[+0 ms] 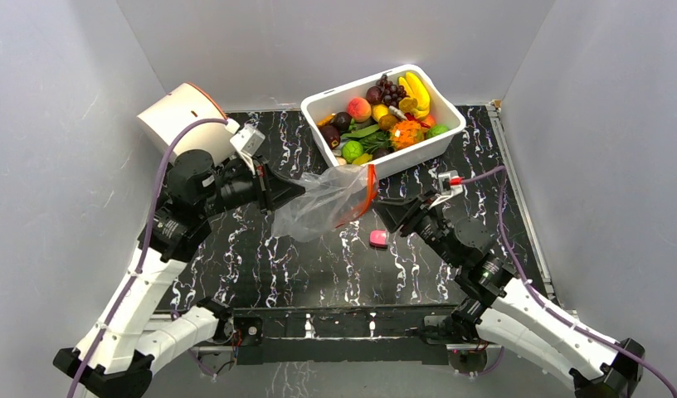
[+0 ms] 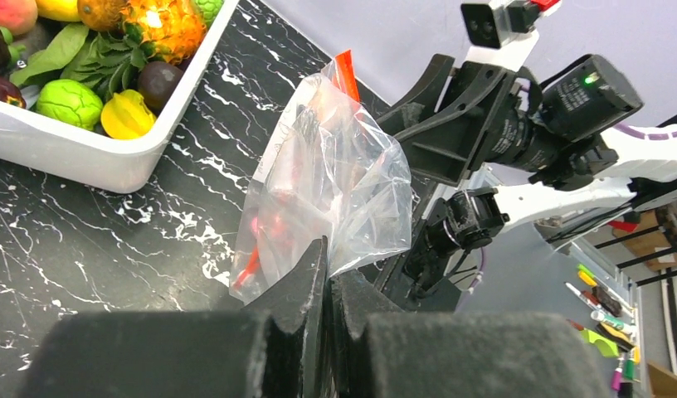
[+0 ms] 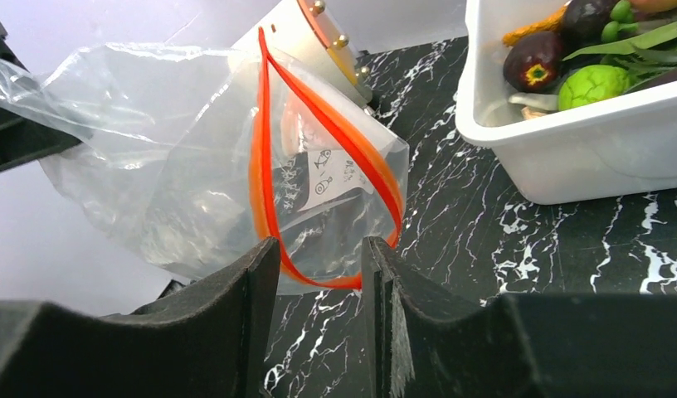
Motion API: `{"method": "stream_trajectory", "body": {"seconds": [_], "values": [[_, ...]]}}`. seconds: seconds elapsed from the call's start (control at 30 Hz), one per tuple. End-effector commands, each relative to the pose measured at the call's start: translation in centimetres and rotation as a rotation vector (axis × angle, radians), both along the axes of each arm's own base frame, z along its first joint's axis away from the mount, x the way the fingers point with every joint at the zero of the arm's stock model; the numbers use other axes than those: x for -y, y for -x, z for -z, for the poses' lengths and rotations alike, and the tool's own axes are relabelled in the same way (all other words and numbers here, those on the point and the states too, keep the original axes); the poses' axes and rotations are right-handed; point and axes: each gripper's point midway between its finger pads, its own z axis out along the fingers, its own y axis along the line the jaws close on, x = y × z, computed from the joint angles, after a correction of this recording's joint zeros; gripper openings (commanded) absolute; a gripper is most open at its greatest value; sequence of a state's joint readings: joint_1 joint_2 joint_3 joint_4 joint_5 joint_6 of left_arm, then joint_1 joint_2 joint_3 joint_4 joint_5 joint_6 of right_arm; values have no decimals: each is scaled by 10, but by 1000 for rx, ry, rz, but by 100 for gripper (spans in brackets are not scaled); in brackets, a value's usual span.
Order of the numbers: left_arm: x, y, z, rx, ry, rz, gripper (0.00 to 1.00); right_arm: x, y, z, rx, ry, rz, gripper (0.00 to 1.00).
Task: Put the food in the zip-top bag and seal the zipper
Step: Open the zipper of the food storage bag.
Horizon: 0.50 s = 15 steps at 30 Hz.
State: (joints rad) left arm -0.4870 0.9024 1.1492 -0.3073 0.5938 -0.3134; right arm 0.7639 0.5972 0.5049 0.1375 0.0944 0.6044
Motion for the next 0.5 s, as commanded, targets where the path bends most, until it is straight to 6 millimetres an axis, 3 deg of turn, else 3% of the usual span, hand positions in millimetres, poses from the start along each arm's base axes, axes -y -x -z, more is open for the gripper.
{"method": "stream_trajectory", "body": {"seconds": [0.0, 0.13, 0.47], "values": [[-3, 21, -31, 1, 72, 25, 0, -13, 5, -12, 61, -40, -72, 38], [-2, 32, -38, -10, 120, 53, 0, -26, 6, -5, 56, -41, -128, 38], [0, 40, -39, -39, 174, 74, 0, -36, 3, 4, 63, -71, -157, 38]]}}
